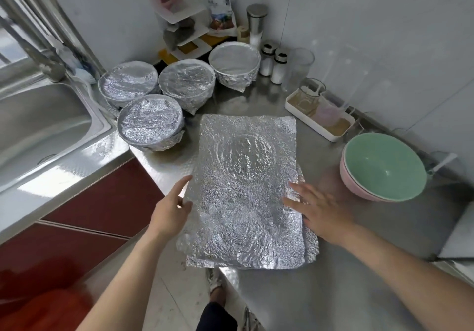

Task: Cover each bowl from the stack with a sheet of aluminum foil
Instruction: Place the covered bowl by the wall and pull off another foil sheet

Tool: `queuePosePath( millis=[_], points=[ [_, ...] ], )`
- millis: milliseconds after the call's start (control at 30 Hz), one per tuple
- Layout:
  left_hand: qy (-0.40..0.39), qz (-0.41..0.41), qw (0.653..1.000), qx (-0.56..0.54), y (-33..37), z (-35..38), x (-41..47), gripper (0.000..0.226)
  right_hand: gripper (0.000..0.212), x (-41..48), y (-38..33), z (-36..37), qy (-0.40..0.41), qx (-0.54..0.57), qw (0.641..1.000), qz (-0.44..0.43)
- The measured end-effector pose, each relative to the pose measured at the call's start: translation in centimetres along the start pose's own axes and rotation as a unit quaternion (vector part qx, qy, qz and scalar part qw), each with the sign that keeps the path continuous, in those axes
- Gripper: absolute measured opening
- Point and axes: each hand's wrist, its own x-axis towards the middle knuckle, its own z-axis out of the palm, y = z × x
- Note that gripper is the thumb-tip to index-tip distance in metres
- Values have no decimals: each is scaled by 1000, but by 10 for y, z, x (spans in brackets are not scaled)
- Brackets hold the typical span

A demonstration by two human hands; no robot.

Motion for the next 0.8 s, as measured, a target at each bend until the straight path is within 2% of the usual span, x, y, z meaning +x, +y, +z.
queuePosePath(
  millis=[100, 167, 267, 333, 367, 433, 467, 533, 567, 667, 800],
  points=[
    [-56, 16, 998, -29, 2, -9, -1, 51, 84, -3, 0, 4, 27, 10, 999, -18],
    [-86, 26, 996, -21, 7, -15, 1, 45, 74, -1, 2, 2, 67, 6, 997, -30],
    [-77, -16, 993, -92, 18, -24, 3, 40, 53, 2, 7, -1, 153, 42, 986, -53],
    [-82, -32, 982, -166, 22, -30, 3, 44, 44, 5, 17, 2, 184, 118, 975, -31],
    [-87, -41, 974, -206, 23, -33, 3, 47, 38, 4, 19, 1, 175, 190, 966, -12],
    [-113, -64, 941, -312, 18, -36, 3, 57, 13, 1, 23, -4, 156, 329, 931, 28],
    [-139, -70, 919, -363, 15, -37, 4, 63, 9, 1, 23, -5, 148, 375, 914, 52],
    [-170, -78, 889, -417, 7, -34, 5, 67, 24, 1, 24, -7, 119, 400, 902, 105],
    [-168, -82, 890, -415, 2, -30, 5, 63, 31, 2, 24, -6, 118, 391, 905, 118],
    [-128, -85, 921, -358, 0, -19, 4, 39, 44, 4, 25, -4, 121, 415, 893, 127],
    [-88, -80, 946, -300, 8, -6, 7, 24, 33, 5, 22, -3, 108, 444, 875, 158]
  ],
)
